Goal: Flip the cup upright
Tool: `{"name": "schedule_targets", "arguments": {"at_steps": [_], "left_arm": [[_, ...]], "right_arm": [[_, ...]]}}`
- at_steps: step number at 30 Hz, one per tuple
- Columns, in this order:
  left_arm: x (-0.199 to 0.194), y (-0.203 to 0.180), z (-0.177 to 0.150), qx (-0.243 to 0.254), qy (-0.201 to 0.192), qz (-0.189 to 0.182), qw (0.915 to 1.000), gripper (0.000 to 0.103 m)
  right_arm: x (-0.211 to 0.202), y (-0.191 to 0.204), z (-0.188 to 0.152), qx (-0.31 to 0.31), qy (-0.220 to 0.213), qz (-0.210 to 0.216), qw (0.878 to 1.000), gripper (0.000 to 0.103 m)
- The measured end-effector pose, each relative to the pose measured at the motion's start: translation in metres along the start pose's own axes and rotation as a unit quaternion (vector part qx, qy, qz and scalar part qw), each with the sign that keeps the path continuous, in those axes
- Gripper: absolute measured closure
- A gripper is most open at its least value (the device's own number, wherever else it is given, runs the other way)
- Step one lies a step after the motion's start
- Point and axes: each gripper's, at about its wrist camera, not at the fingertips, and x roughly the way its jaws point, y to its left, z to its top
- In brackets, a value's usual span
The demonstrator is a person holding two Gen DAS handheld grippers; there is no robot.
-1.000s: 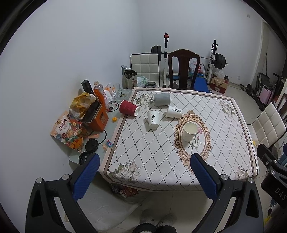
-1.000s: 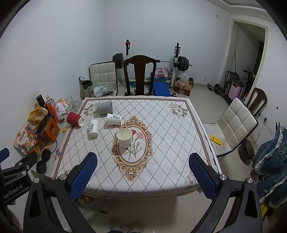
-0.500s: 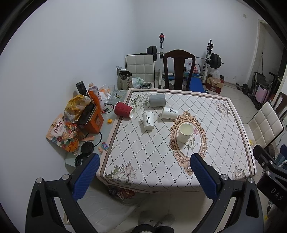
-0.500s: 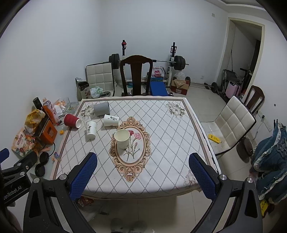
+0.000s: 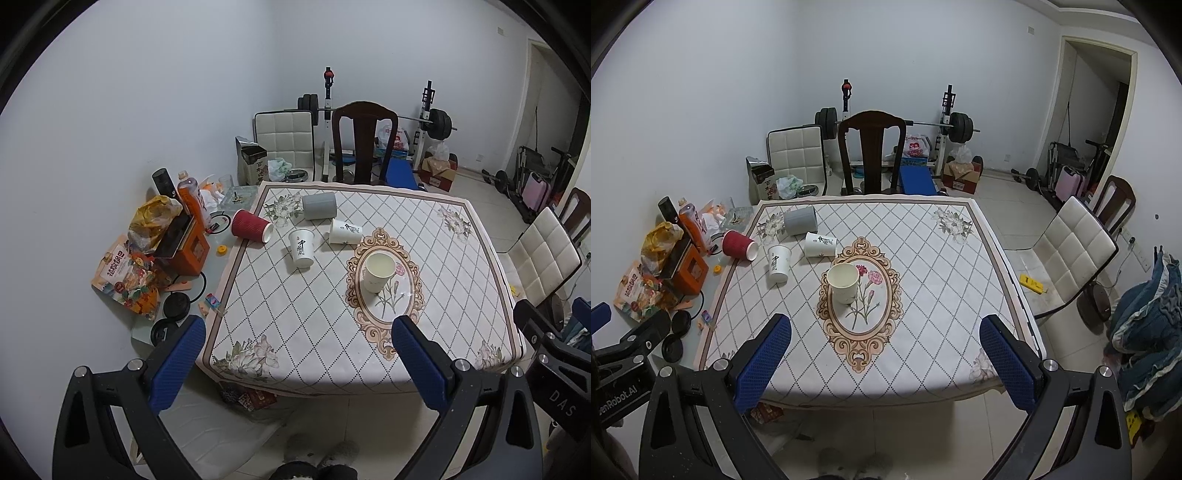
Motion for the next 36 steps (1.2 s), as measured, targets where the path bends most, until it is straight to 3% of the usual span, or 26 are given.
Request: {"name": "schedule_targets", "arguments": {"at_steps": [36], "left_arm": [[0.001,0.0,-0.002,0.007,0.003,-0.009,0.9999,0.0]], "right_arm": [[0.003,-0.001,-0.007,0.001,0.004,-0.002,1.0,0.0]]}}
